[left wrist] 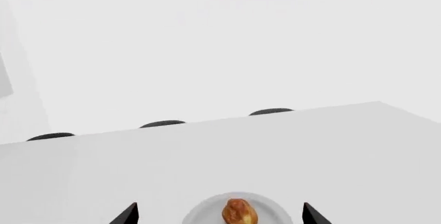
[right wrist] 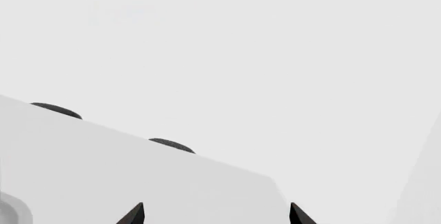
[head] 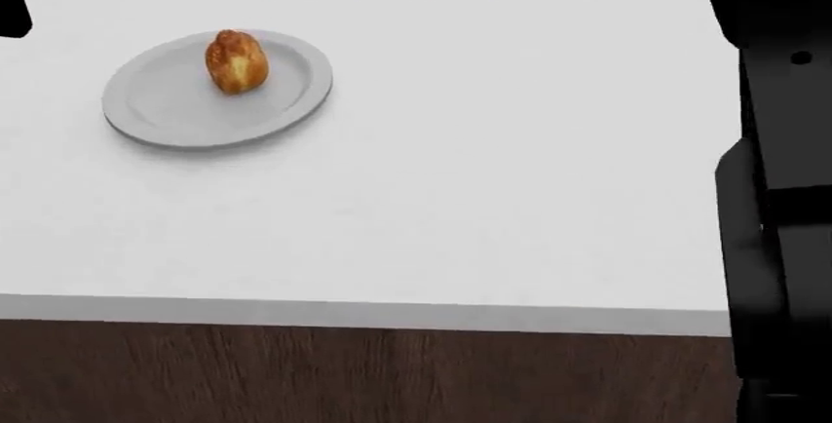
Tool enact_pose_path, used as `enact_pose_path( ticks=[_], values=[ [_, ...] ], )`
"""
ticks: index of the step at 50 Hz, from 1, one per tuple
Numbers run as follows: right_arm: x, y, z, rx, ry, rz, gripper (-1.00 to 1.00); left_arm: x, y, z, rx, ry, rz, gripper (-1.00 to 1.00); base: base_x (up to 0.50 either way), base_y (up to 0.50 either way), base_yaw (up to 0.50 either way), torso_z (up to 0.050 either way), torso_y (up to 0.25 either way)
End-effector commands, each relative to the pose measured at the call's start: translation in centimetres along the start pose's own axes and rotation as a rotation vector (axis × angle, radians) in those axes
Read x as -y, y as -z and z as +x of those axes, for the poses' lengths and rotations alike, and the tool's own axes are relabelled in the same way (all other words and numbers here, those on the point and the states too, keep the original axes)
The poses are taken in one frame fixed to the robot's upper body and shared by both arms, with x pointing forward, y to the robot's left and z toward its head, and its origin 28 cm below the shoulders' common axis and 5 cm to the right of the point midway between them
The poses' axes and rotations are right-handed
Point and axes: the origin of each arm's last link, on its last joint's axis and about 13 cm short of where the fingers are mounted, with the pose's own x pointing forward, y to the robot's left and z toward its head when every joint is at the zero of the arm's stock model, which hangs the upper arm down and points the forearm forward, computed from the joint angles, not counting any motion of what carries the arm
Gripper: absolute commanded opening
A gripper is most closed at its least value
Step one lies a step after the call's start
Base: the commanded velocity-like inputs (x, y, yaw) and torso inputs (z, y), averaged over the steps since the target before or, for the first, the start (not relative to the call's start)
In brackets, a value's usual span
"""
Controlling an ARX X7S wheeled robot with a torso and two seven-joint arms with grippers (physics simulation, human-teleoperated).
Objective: Place all breads on the cutting board.
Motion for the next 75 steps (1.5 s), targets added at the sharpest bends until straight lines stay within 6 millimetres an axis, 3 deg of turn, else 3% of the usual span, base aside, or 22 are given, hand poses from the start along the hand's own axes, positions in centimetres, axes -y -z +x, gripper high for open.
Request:
enact_pose_path(
  ticks=[1,10,32,54,65,75],
  values=[
    [0.3,-2.6,2.4,-0.014,-0.065,0.021,1.00,-0.3,-2.0,0.6,-0.021,0.068,-0.087,1.00,0.50,-0.05,0.00,0.000,0.000],
    [-0.6,-1.1,2.8,-0.046,-0.094,0.027,1.00,-0.5,-1.5,0.8,-0.042,0.073,-0.108,1.00,0.50,-0.05,0.00,0.000,0.000],
    [-0.9,-1.4,2.2,-0.057,-0.118,-0.012,1.00,-0.5,-2.2,0.0,-0.030,0.074,-0.119,1.00,0.50,-0.08,0.00,0.000,0.001],
    [-0.9,-1.3,1.7,-0.079,-0.137,-0.021,1.00,0.0,-2.3,0.1,-0.018,0.113,-0.092,1.00,0.50,0.22,0.00,0.000,0.001],
    [-0.9,-0.4,1.7,-0.084,-0.124,-0.037,1.00,1.0,-0.8,-0.8,-0.117,0.229,-0.121,1.00,0.32,0.00,0.00,0.000,0.000],
    [-1.1,0.7,1.9,-0.080,-0.120,-0.030,1.00,1.2,-1.4,-1.0,-0.261,0.251,-0.150,1.00,0.00,0.00,0.00,0.000,0.000]
  ],
)
